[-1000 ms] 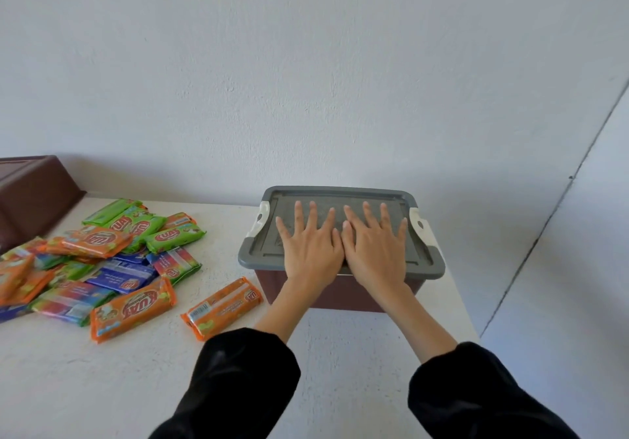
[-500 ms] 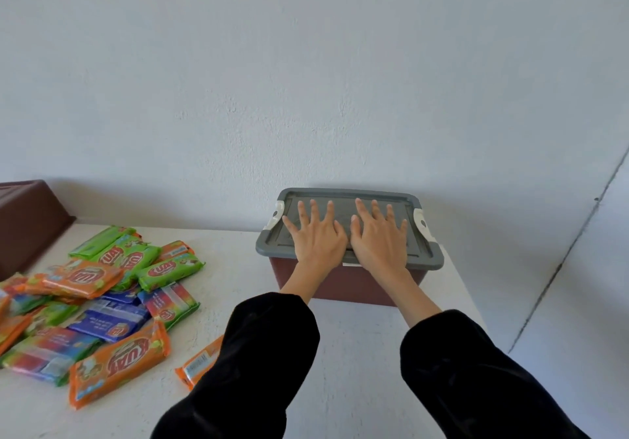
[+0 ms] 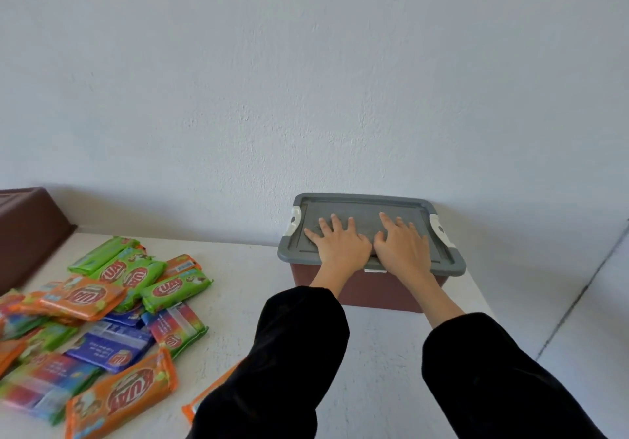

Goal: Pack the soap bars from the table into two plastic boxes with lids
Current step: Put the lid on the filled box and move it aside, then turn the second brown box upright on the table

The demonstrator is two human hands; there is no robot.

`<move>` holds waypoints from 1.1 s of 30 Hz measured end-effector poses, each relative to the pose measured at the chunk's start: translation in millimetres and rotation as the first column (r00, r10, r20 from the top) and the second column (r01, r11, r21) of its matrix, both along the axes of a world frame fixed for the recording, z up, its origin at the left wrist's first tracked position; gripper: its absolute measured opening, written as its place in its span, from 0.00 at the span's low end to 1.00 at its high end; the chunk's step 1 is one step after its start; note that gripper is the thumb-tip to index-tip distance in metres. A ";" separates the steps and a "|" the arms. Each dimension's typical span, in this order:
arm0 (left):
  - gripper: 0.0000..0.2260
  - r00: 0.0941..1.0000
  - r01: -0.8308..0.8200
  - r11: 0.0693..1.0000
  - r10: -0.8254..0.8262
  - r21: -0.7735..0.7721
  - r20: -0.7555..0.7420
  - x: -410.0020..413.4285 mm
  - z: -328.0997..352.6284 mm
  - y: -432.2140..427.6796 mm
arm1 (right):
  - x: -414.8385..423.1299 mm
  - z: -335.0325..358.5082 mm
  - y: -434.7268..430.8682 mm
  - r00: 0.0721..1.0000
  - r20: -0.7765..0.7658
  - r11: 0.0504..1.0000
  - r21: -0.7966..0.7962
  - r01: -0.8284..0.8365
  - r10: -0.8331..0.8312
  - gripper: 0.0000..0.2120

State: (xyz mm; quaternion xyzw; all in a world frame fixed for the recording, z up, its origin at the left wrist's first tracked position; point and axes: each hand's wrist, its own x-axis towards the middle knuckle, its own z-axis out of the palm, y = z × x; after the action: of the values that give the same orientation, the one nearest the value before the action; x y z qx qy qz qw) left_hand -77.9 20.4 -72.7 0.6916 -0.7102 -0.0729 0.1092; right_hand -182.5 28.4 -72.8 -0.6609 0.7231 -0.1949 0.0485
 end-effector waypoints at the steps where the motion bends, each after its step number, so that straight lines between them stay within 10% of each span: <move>1: 0.24 1.000 0.012 1.000 -0.012 0.016 -0.001 2.3 0.0 -1.0 | -0.2 0.2 -0.2 1.000 -0.010 1.000 0.031 -0.001 0.002 0.25; 7: 0.22 0.997 0.079 0.997 -0.080 0.007 0.020 28.3 0.7 20.8 | 0.7 -0.6 1.0 0.994 -0.076 0.988 0.138 -0.068 0.079 0.23; 13: 0.17 0.931 0.167 0.926 -0.261 -0.339 -0.255 106.1 2.3 81.9 | 69.1 7.1 17.5 0.958 0.018 0.954 0.082 -0.288 0.287 0.21; 24: 0.19 0.845 -0.504 0.805 0.385 -0.314 -0.371 392.8 15.0 214.2 | 361.2 23.3 71.6 0.645 0.138 0.659 -0.105 -0.745 0.752 0.20; 33: 0.17 0.775 -0.602 0.766 0.492 -0.226 -0.397 564.5 29.2 242.8 | 546.6 28.6 85.4 0.590 0.186 0.610 -0.073 -0.789 0.786 0.20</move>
State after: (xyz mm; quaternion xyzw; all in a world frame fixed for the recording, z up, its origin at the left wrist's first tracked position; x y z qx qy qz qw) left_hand 486.6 263.2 -43.6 0.8198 -0.4484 -0.0225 0.3553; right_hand 364.1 113.7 -44.2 -0.8887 0.3498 -0.2120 0.2073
